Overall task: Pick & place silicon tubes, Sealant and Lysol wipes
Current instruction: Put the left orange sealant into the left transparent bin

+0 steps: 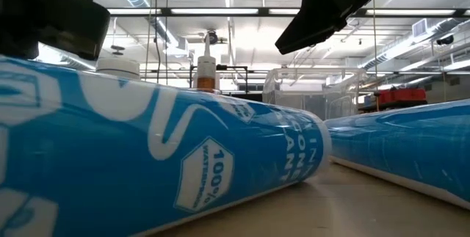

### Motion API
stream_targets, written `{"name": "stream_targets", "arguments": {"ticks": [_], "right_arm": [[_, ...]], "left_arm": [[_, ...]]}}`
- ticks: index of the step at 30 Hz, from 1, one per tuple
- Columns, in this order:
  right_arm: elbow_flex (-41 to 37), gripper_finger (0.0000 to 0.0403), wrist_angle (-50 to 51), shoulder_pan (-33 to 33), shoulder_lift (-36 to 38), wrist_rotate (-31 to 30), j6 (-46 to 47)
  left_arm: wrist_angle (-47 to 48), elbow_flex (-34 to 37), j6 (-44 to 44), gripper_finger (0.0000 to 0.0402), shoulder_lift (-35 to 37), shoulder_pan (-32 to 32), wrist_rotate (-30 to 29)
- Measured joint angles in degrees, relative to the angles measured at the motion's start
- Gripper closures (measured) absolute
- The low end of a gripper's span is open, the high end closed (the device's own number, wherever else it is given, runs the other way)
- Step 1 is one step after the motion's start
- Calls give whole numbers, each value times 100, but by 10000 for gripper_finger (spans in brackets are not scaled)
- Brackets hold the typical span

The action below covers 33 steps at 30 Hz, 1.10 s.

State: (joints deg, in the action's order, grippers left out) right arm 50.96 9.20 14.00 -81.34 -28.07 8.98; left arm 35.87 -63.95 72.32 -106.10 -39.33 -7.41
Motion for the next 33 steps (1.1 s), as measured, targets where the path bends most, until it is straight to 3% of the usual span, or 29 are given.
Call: {"name": "stream_targets", "arguments": {"ticks": [6,11,21,33], "right_arm": [[0,99,-9,-12,0,0,23],[0,99,8,-89,0,2,154],[0,99,-227,-125,0,0,171],[0,99,-751,-125,0,-62,12]], "left_arm": [[166,1,-130,134,-2,25,-57],[390,1,-327,183,-1,108,-154],[432,6,-729,184,8,164,-384],[596,32,-725,185,619,336,-1710]]}}
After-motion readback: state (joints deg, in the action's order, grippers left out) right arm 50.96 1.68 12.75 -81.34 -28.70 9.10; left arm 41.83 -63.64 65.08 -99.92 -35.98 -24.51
